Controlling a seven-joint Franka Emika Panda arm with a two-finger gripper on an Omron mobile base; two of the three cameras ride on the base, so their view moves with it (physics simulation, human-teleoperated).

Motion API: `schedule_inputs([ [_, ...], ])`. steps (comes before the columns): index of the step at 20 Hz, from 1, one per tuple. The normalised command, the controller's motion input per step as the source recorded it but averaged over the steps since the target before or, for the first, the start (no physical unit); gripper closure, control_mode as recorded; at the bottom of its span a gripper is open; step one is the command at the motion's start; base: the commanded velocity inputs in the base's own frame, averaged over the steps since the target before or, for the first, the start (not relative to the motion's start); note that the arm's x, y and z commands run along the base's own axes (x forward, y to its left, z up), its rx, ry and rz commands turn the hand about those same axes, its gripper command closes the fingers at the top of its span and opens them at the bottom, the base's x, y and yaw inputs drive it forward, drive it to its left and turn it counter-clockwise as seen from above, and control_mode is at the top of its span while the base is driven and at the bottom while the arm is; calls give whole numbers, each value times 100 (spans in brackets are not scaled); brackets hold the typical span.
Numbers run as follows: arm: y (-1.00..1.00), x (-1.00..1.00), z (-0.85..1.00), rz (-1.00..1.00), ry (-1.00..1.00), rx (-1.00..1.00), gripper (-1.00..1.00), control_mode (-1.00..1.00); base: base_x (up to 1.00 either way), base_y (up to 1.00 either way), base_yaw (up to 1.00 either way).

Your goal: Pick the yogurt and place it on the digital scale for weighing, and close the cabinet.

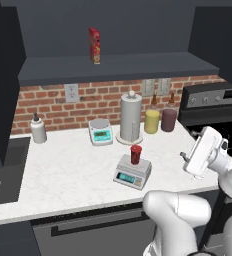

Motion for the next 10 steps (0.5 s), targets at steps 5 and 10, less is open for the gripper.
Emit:
schedule_inputs([
  [5,-60,-44,46,-2,-18,19,-100,-100,0,0,0],
  [10,-67,-41,14,-2,-10,23,-100,-100,0,0,0],
])
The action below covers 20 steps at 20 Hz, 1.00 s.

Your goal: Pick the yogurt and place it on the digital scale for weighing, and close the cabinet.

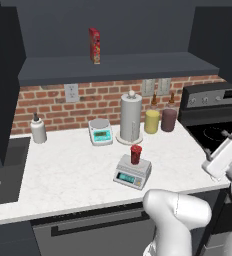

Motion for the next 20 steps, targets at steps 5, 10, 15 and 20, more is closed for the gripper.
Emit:
schedule_inputs([
  [5,-67,-43,14,-1,-7,25,-100,-100,0,0,0],
  [10,-78,-25,20,0,0,20,-100,-100,0,0,0],
  [15,-79,-36,24,0,0,17,-100,-100,0,0,0],
  [20,-74,-34,3,0,1,13,-100,-100,0,0,0],
])
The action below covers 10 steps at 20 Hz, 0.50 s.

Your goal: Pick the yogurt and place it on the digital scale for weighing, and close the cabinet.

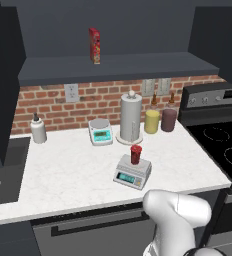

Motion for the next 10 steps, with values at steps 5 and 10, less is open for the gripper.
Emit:
schedule_inputs([
  [5,-47,-15,2,-2,8,6,-100,-100,0,0,0],
  [10,-64,0,32,-2,12,13,-100,-100,0,0,0],
])
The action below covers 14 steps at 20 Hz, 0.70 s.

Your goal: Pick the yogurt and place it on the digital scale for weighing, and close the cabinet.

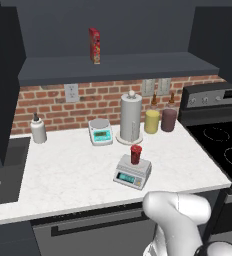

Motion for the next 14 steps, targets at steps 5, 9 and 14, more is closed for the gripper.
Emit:
schedule_inputs([
  [5,-63,1,20,-1,20,12,-100,-100,0,0,0],
  [9,-27,14,24,0,28,4,-100,-100,0,0,0],
  [14,0,2,45,0,32,0,-100,-100,0,0,0],
])
